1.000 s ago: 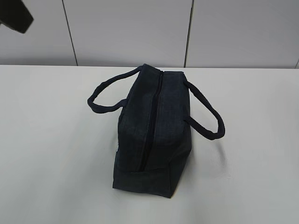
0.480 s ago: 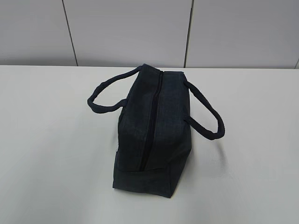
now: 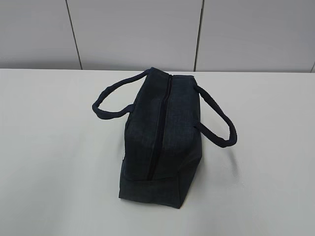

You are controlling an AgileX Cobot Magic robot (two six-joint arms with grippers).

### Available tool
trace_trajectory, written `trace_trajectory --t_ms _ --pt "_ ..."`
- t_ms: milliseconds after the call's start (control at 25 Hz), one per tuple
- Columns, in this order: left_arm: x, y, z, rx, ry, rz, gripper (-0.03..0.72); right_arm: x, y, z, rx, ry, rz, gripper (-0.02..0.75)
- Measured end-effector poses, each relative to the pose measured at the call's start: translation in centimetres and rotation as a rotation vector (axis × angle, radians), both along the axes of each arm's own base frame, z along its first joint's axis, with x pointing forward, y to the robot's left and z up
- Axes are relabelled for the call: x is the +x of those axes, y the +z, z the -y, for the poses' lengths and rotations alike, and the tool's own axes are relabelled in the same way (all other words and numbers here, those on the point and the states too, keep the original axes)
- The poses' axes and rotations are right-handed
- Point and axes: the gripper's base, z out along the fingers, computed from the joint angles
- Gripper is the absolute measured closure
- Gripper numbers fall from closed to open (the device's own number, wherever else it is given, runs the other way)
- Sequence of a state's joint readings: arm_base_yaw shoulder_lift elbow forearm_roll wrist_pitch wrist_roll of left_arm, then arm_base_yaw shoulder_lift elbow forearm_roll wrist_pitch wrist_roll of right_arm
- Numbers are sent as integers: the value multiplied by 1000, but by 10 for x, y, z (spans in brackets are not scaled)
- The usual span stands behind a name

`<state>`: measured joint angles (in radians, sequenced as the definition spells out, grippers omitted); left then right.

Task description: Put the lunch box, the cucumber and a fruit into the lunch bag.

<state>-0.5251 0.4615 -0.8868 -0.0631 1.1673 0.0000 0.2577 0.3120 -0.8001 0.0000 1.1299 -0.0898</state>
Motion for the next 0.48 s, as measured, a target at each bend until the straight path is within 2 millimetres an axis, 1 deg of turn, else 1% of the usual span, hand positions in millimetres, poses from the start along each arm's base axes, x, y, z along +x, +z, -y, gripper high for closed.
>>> trace_trajectory --t_ms 200,360,480 --pt "-20 -34 -11 -2 -12 37 440 -10 -23 2 8 9 51 270" --pt "-32 -68 -19 -9 -13 53 441 -20 -51 4 9 15 71 270" --pt "-40 -87 -23 -26 -13 86 441 -28 -68 6 20 17 102 270"
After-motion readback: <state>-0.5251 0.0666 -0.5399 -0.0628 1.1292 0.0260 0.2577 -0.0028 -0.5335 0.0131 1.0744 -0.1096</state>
